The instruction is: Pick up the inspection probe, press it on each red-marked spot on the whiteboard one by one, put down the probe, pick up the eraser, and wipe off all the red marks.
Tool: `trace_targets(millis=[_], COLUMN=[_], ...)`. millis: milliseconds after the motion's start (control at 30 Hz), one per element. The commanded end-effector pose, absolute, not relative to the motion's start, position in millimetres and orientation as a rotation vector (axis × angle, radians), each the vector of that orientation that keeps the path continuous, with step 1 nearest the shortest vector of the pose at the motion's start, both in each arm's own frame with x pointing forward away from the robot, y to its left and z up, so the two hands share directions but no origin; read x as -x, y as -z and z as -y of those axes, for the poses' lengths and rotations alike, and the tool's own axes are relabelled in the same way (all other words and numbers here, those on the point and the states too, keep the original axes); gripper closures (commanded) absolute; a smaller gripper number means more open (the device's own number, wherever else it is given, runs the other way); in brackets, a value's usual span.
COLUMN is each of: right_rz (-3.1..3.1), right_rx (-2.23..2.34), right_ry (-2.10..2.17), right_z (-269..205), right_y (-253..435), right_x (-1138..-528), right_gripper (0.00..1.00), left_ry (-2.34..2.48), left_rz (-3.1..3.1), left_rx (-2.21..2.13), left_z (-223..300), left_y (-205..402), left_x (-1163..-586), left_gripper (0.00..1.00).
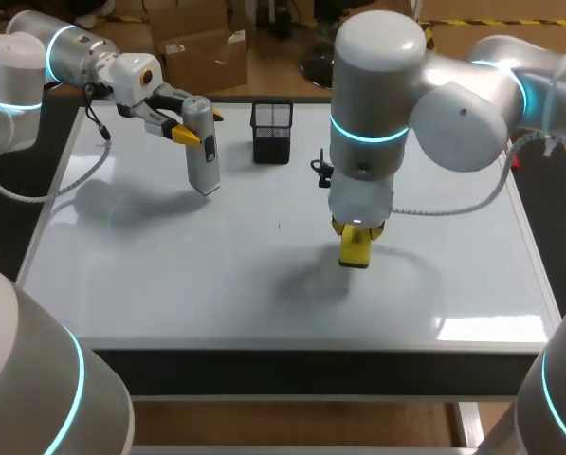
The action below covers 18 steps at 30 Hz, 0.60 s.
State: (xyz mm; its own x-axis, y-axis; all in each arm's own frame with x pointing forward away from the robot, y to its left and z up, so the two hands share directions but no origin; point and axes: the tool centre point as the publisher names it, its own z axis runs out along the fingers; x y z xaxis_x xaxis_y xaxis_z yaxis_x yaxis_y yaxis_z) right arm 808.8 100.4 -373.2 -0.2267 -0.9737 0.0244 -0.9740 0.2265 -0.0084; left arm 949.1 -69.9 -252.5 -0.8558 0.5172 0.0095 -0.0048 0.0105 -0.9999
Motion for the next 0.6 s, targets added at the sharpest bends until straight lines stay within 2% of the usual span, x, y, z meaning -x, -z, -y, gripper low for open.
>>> trace_targets(millis=[33, 467, 600], right_rz=[2.449, 2.449, 2.43], right_rx=[-1.948, -1.948, -1.956], right_ry=[-0.038, -0.038, -0.093], right_z=[-98.5, -98.5, -91.7], right_y=[371.7, 371.7, 369.4], right_x=[-808.3, -808.3, -826.8], right_gripper=[1.0, 1.0, 1.0], left_ry=[-1.9, -1.9, -1.9], left_rz=[1.923, 1.923, 1.923], left_rx=[0.526, 0.526, 0.526], left_z=[69.7, 69.7, 69.7], left_y=[250.6, 250.6, 250.6], left_x=[-949.0, -949.0, -949.0], left_gripper=[1.0, 1.0, 1.0])
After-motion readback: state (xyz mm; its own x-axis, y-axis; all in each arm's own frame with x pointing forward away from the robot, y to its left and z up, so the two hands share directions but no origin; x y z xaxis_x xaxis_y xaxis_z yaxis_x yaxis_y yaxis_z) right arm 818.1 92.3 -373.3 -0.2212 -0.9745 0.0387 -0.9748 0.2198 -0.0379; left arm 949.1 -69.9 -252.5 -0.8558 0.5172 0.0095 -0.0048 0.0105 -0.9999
